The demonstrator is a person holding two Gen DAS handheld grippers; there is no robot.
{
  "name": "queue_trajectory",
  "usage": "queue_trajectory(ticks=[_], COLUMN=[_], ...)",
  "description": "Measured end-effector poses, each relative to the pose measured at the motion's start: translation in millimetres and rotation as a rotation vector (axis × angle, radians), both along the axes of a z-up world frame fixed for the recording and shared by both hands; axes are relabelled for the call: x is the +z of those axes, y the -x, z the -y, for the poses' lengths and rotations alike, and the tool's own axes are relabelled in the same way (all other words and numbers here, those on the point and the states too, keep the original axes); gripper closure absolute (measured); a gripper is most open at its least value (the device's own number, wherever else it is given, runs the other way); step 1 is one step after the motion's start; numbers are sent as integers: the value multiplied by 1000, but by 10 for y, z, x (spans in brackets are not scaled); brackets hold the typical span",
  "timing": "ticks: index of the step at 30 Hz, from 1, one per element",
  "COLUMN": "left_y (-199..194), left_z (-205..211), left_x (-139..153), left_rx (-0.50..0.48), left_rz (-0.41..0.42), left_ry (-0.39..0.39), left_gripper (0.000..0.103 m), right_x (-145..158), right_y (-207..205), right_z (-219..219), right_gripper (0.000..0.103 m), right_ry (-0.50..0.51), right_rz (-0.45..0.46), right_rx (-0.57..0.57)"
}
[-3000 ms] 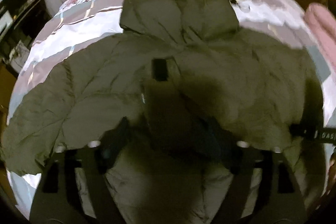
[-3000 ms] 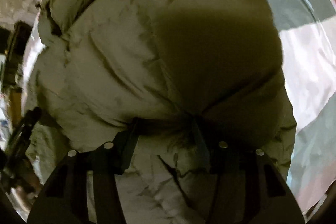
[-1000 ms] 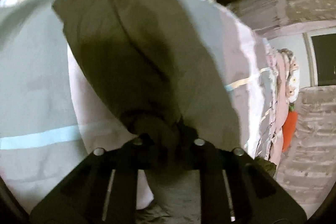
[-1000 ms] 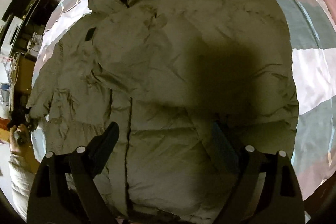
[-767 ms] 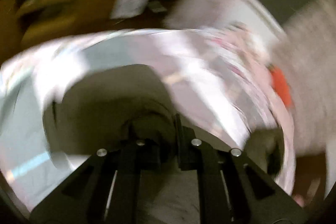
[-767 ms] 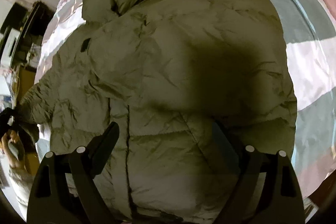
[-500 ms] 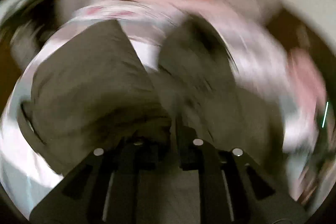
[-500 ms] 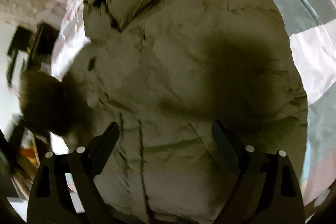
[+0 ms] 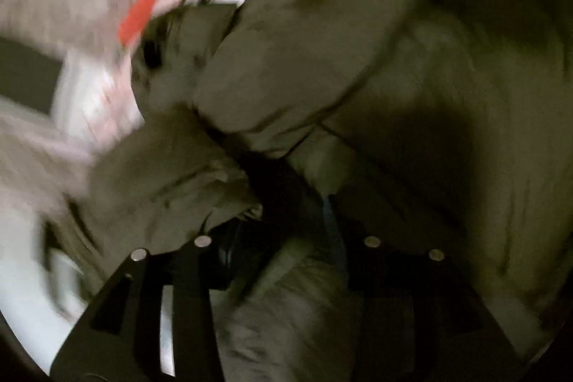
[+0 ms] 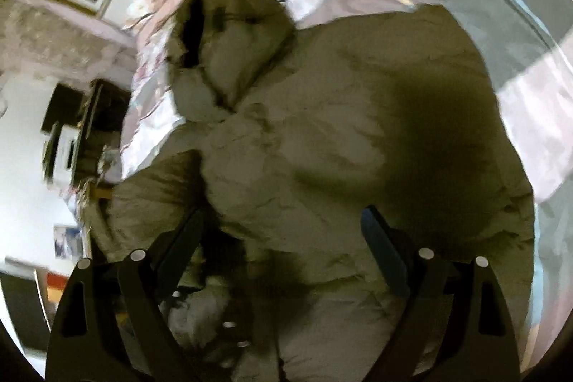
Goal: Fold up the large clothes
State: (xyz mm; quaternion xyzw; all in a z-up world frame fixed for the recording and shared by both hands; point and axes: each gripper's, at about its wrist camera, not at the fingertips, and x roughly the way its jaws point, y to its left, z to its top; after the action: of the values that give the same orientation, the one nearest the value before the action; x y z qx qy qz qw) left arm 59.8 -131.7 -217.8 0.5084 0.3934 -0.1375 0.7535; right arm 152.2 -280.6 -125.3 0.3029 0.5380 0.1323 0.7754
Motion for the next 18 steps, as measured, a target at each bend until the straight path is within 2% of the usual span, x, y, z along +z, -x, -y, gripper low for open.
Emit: queue_trajectory(ticks=[1, 3, 6, 10, 15, 16, 18], left_y=[74, 206, 269, 242, 237, 228, 206], left_z=[81, 180, 274, 328, 360, 366, 372], left_x=[-104, -216, -313, -318, -360, -369, -386], left_rx=[-48, -104, -148, -141, -143, -143, -142], left_rz=[2, -19, 29, 45, 64, 64, 62], left_ry=[-49, -81, -152, -170, -201, -204, -201], left_gripper=[61, 64, 65, 65, 64, 64, 63], right_x=[109, 308, 487, 517, 668, 670, 554], right_y=[-3, 30, 87, 78, 93, 90, 66], right_z=[-116, -349, -742, -1386, -1957, -2071, -2234], right_gripper=[13, 9, 4, 4, 4, 4, 5], right_ry=[-6, 15, 60, 87, 186, 224, 370], right_rz=[40, 113, 178, 143, 167, 161, 113], right_rx=[67, 176, 281, 411, 471, 477, 451])
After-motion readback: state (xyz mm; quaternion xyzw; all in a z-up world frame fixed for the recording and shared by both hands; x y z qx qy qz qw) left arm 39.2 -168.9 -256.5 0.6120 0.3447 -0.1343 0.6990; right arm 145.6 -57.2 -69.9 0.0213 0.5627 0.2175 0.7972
